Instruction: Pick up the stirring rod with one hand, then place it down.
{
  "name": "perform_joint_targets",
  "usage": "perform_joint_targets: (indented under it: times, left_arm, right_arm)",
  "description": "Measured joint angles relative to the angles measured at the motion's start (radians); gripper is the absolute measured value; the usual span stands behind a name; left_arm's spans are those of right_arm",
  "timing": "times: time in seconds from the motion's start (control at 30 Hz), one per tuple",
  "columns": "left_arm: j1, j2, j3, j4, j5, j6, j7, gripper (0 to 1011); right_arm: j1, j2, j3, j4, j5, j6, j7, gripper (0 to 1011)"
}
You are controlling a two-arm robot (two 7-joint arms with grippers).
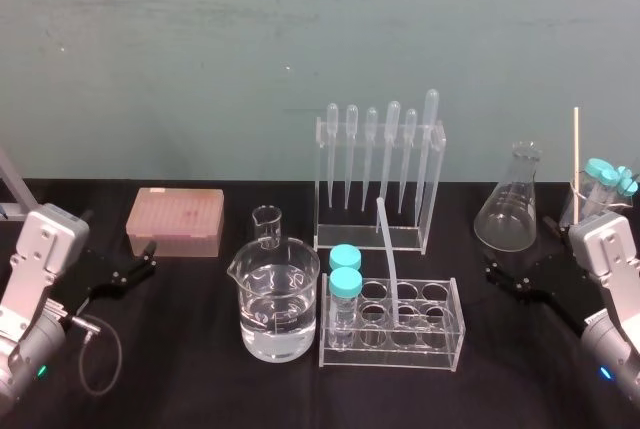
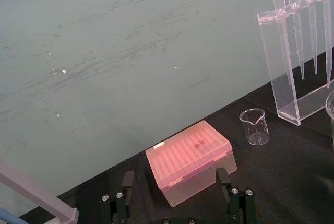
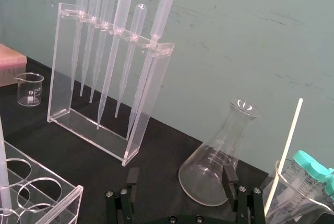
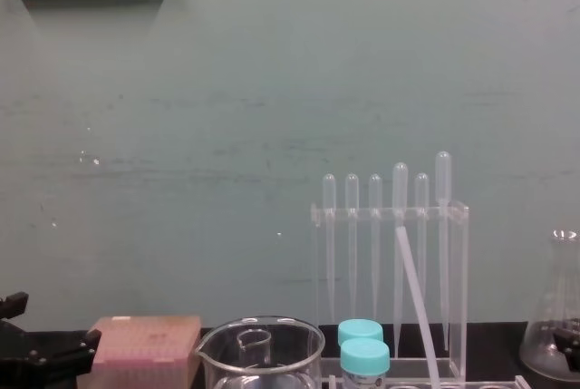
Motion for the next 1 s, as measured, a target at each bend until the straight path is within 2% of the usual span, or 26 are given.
perform_joint_targets:
  times: [1.0]
  left_arm:
    - [0.0, 0.0, 0.0, 0.0, 0.0, 0.0, 0.0, 1000]
  right_arm:
    - [0.0, 0.0, 0.0, 0.0, 0.0, 0.0, 0.0, 1004]
